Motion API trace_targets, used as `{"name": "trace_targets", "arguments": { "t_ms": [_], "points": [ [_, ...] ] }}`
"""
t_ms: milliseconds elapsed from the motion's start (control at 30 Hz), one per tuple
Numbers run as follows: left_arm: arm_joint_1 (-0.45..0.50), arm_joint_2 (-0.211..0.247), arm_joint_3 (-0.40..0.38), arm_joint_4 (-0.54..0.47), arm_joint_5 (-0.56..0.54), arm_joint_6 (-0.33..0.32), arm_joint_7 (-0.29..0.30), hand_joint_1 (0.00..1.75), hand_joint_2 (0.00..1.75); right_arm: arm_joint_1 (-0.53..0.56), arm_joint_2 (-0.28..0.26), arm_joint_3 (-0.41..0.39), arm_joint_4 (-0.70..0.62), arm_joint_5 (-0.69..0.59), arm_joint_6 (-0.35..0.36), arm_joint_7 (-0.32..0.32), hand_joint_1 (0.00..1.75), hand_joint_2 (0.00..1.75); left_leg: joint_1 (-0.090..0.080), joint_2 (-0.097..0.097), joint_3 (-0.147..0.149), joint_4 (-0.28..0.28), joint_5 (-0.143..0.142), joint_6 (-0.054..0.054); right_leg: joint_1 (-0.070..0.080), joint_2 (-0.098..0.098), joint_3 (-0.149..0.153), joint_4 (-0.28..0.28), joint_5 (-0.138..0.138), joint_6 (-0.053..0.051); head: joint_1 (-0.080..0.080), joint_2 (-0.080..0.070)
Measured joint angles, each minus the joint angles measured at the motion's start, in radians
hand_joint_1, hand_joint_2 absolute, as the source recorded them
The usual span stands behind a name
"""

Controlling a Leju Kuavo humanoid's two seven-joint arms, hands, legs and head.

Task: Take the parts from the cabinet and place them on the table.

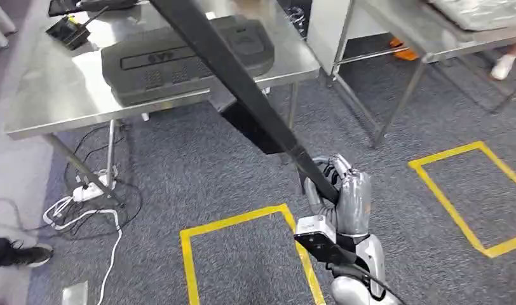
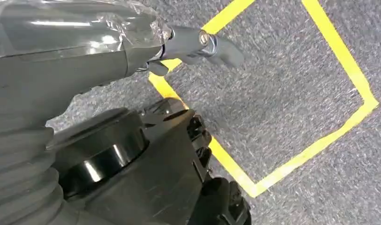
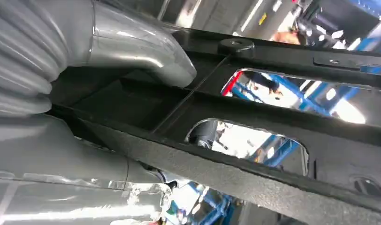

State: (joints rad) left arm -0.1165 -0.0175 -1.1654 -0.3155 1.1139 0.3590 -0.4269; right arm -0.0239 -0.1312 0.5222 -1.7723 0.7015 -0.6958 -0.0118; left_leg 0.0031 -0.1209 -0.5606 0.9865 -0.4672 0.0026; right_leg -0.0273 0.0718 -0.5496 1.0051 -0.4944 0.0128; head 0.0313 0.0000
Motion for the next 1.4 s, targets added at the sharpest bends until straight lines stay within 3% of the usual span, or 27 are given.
{"name": "trace_targets", "arguments": {
  "t_ms": [67,100,133,167,233,267,300,333,367,400,433,467,567,600,633,667,700,733,767,800,833,900,933,967,1000,1267,1400],
  "points": [
    [0.003,0.001,0.0,0.0,0.0,0.0,0.0,0.0,1.75,-0.003,-0.002,0.0,0.0,0.0,0.0,0.0,1.75,1.75,0.005,-0.021,-0.002,-0.007,0.003,-0.015,0.002,-0.019,0.003,-0.005,0.002,-0.014,0.002,0.0],
    [0.003,0.007,0.0,0.0,0.0,0.0,0.0,0.0,1.75,-0.005,0.0,0.0,0.0,0.001,0.0,-0.001,1.75,1.75,0.005,-0.012,0.002,0.0,-0.001,-0.017,-0.007,-0.037,0.009,-0.013,0.006,-0.02,0.007,0.0],
    [0.002,0.006,0.0,0.0,0.0,0.0,-0.001,0.0,1.75,-0.005,0.0,0.0,0.0,0.001,0.0,0.0,1.75,1.75,-0.004,0.045,-0.009,0.031,-0.021,-0.025,-0.006,-0.047,0.013,-0.017,0.005,-0.023,-0.008,0.0],
    [-0.001,0.006,0.0,0.0,0.0,0.0,-0.001,0.0,1.75,-0.004,0.0,0.0,0.0,0.001,0.0,0.0,1.75,1.75,-0.001,0.081,-0.044,0.098,-0.057,-0.033,-0.006,-0.063,0.015,-0.018,0.004,-0.026,-0.026,0.0],
    [-0.002,0.006,0.0,0.0,0.0,0.0,-0.001,0.0,1.75,-0.003,0.0,0.0,0.0,0.0,0.0,0.0,1.75,1.75,0.005,0.107,-0.131,0.265,-0.125,-0.042,-0.004,-0.093,0.018,-0.018,-0.001,-0.029,-0.031,0.0],
    [0.0,0.006,0.0,0.0,0.002,-0.002,-0.001,0.0,1.75,-0.003,0.0,0.0,0.0,0.0,0.0,0.0,1.75,1.75,0.007,0.109,-0.158,0.312,-0.133,-0.044,-0.004,-0.107,0.019,-0.018,-0.004,-0.029,-0.033,0.0],
    [0.003,0.006,0.0,0.0,0.004,-0.003,-0.001,0.0,1.75,-0.003,0.0,0.0,0.0,0.0,0.0,0.0,1.75,1.75,0.008,0.111,-0.161,0.312,-0.12,-0.044,-0.004,-0.119,0.022,-0.018,-0.006,-0.028,-0.035,0.0],
    [0.004,0.006,0.0,0.0,0.007,-0.005,-0.001,0.0,1.75,-0.003,0.0,0.0,0.0,0.0,0.0,0.0,1.75,1.75,0.009,0.114,-0.139,0.264,-0.084,-0.042,-0.004,-0.131,0.026,-0.018,-0.01,-0.027,-0.037,0.0],
    [0.004,0.006,0.0,0.0,0.008,-0.005,-0.002,0.0,1.75,-0.004,0.0,0.0,0.0,0.0,0.0,0.0,1.75,1.75,0.008,0.121,-0.096,0.178,-0.036,-0.037,-0.004,-0.143,0.033,-0.018,-0.013,-0.025,-0.038,0.0],
    [0.003,0.006,0.0,0.0,0.009,-0.006,-0.003,0.0,1.75,-0.004,0.0,0.0,0.0,0.0,0.0,0.0,1.75,1.75,0.004,0.143,-0.045,0.076,0.012,-0.029,-0.004,-0.155,0.041,-0.018,-0.019,-0.022,-0.039,0.0],
    [0.002,0.006,0.0,0.0,0.01,-0.006,-0.005,0.0,1.75,-0.006,0.001,0.0,0.0,0.0,0.0,0.0,1.75,1.75,-0.004,0.204,-0.014,0.002,0.023,-0.018,-0.003,-0.164,0.047,-0.019,-0.023,-0.018,-0.04,0.0],
    [0.0,0.006,0.0,0.0,0.01,-0.006,-0.006,0.0,1.75,-0.006,0.001,0.0,0.0,0.0,0.0,0.0,1.75,1.75,-0.016,0.214,-0.015,-0.002,0.017,-0.012,0.003,-0.172,0.049,-0.019,-0.027,-0.011,-0.041,0.0],
    [0.003,0.006,0.0,0.0,0.011,-0.008,-0.007,0.0,1.75,-0.007,0.001,0.0,0.0,0.0,0.0,0.0,1.75,1.75,-0.019,0.174,-0.022,-0.003,0.015,0.0,0.004,-0.2,0.062,-0.031,-0.032,0.005,-0.04,0.0],
    [0.003,0.006,0.0,0.0,0.013,-0.009,-0.007,0.0,1.75,-0.008,0.001,0.0,0.0,0.001,0.0,0.0,1.75,1.75,-0.013,0.159,-0.01,-0.015,0.02,0.007,0.004,-0.21,0.071,-0.035,-0.038,0.014,-0.04,0.0],
    [0.005,0.006,0.0,0.0,0.014,-0.01,-0.01,0.0,1.75,-0.009,0.001,0.001,0.0,0.001,0.0,0.0,1.75,1.75,-0.006,0.149,-0.005,-0.024,0.026,0.011,-0.001,-0.16,0.07,-0.011,-0.056,0.017,-0.034,0.0],
    [0.003,0.006,0.0,0.0,0.017,-0.01,-0.009,0.0,1.75,-0.009,0.001,0.001,0.0,0.001,0.0,0.0,1.75,1.75,-0.004,0.141,-0.005,-0.024,0.026,0.018,0.0,-0.117,0.041,0.047,-0.09,0.016,-0.032,0.0],
    [0.0,0.006,0.0,0.0,0.017,-0.011,-0.009,0.0,1.75,-0.007,0.001,0.002,0.0,0.0,0.0,0.0,1.75,1.75,-0.004,0.129,-0.004,-0.024,0.026,0.024,0.001,-0.092,-0.003,0.135,-0.133,0.015,-0.026,0.0],
    [-0.001,0.006,0.0,0.0,0.017,-0.012,-0.009,0.0,1.75,-0.003,0.001,0.002,0.0,0.0,0.0,0.0,1.75,1.75,-0.005,0.118,-0.004,-0.024,0.024,0.027,0.003,-0.08,-0.054,0.228,-0.167,0.016,-0.021,0.0],
    [0.0,0.006,0.0,0.0,0.017,-0.013,-0.009,0.0,1.75,-0.001,0.0,0.002,0.0,-0.002,0.0,0.0,1.75,1.75,-0.007,0.109,-0.003,-0.022,0.022,0.03,0.005,-0.076,-0.092,0.286,-0.177,0.017,-0.018,0.0],
    [0.001,0.006,0.0,0.0,0.018,-0.013,-0.009,0.0,1.75,0.0,0.0,0.002,0.0,-0.004,0.0,0.0,1.75,1.75,-0.007,0.099,-0.002,-0.021,0.02,0.03,0.004,-0.075,-0.11,0.299,-0.163,0.017,-0.013,0.0],
    [0.003,0.006,0.0,0.0,0.019,-0.013,-0.009,0.0,1.75,0.0,0.0,0.002,0.0,-0.009,0.0,0.0,1.75,1.75,-0.007,0.09,0.001,-0.018,0.016,0.029,0.004,-0.075,-0.104,0.263,-0.123,0.015,-0.008,0.0],
    [0.002,0.006,0.0,0.0,0.021,-0.013,-0.009,0.0,1.75,-0.001,0.0,0.002,0.0,-0.016,0.0,0.0,1.75,1.75,-0.007,0.076,0.01,-0.01,0.006,0.024,0.004,-0.073,-0.045,0.099,-0.014,0.008,0.002,0.0],
    [0.002,0.005,0.0,0.0,0.021,-0.013,-0.009,0.0,1.75,-0.002,0.0,0.002,0.0,-0.022,0.0,0.003,1.75,1.75,-0.006,0.073,0.01,-0.007,-0.001,0.019,0.004,-0.061,-0.021,0.019,0.019,0.002,0.009,0.0],
    [0.001,0.005,0.0,0.0,0.022,-0.013,-0.008,0.0,1.75,-0.003,0.0,0.003,0.0,-0.027,0.0,0.01,1.75,1.75,-0.014,0.07,0.006,0.005,-0.007,0.011,0.008,-0.056,-0.011,-0.002,0.009,0.002,0.01,0.0],
    [0.001,0.005,0.0,0.0,0.024,-0.014,-0.008,0.0,1.75,-0.004,0.0,0.003,0.0,-0.035,0.0,0.023,1.75,1.75,-0.01,0.069,0.005,0.001,-0.007,0.008,0.007,-0.056,-0.015,0.003,0.009,-0.002,0.007,0.0],
    [0.001,0.006,0.0,0.0,0.035,-0.016,-0.008,0.0,1.75,-0.008,0.004,0.003,0.0,0.042,0.0,0.077,1.75,1.75,-0.007,0.07,0.015,-0.008,-0.009,0.008,0.014,-0.056,-0.01,-0.003,0.006,-0.01,-0.01,0.0],
    [0.001,0.006,0.0,0.0,0.038,-0.016,-0.006,0.0,1.75,-0.008,0.008,0.003,0.001,0.056,0.0,0.078,1.75,1.75,-0.004,0.07,0.016,-0.01,-0.009,-0.001,0.017,-0.056,-0.01,-0.003,0.004,-0.017,-0.015,0.0]
  ]
}}
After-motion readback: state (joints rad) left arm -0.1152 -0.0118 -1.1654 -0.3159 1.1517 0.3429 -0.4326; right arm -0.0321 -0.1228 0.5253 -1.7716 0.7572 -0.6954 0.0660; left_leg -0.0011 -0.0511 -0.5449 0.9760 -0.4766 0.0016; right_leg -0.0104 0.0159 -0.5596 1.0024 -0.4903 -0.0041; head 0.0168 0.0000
